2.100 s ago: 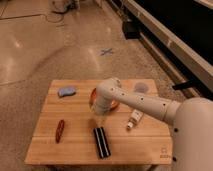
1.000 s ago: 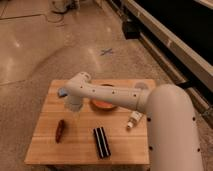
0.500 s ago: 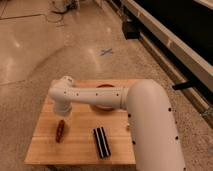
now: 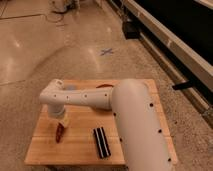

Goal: Drag the pepper across the table

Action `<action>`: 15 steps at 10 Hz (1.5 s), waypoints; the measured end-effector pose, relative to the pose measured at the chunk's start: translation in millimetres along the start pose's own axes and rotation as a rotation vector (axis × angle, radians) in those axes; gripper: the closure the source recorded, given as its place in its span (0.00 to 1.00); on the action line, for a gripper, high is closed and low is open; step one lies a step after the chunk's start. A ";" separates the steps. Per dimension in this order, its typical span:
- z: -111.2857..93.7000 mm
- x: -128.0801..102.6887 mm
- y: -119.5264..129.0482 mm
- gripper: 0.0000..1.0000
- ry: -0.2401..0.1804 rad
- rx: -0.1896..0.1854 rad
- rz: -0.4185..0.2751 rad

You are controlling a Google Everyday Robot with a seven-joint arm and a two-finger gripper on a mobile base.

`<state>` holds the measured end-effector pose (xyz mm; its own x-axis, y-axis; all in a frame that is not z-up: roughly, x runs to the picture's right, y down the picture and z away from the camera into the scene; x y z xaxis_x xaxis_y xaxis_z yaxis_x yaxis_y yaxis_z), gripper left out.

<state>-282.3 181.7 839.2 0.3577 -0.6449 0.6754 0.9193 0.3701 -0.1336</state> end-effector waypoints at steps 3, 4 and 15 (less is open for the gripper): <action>6.3 5.3 -2.7 0.64 0.024 -0.025 -0.007; 8.3 6.7 -2.0 0.74 0.027 -0.032 -0.005; -18.3 56.3 -19.3 1.00 0.067 0.045 0.089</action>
<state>-276.9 126.0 866.6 0.4490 -0.6513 0.6117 0.8759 0.4562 -0.1573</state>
